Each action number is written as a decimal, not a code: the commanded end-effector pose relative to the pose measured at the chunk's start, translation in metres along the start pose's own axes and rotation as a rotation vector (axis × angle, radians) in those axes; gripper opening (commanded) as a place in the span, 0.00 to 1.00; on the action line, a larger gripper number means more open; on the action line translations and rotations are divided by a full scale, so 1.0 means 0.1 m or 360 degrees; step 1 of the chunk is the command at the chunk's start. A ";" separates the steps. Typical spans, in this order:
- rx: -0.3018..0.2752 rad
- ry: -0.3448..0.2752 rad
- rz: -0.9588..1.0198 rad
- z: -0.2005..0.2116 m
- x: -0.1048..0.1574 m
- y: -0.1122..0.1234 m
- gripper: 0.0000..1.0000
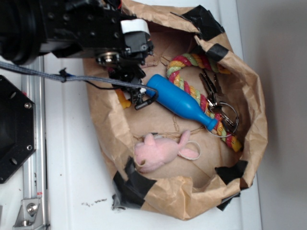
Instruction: Grab the wood chip.
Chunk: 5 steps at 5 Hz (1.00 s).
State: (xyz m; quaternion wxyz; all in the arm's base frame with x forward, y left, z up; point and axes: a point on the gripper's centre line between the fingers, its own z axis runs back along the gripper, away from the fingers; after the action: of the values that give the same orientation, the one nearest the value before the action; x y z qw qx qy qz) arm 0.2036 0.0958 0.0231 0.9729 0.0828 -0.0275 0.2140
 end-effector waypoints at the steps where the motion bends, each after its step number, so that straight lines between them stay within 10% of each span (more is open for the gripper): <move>1: 0.0111 0.0065 -0.0021 -0.22 -0.01 0.01 1.00; 2: 0.0106 0.0057 -0.0031 -0.20 -0.01 0.01 1.00; 3: 0.0088 0.0056 -0.0013 -0.19 -0.02 0.02 0.00; 5: 0.0098 0.0031 -0.0005 -0.13 0.00 0.03 0.00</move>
State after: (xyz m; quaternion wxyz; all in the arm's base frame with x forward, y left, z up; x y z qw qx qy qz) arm 0.2092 0.0962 0.0127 0.9703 0.1096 -0.0145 0.2152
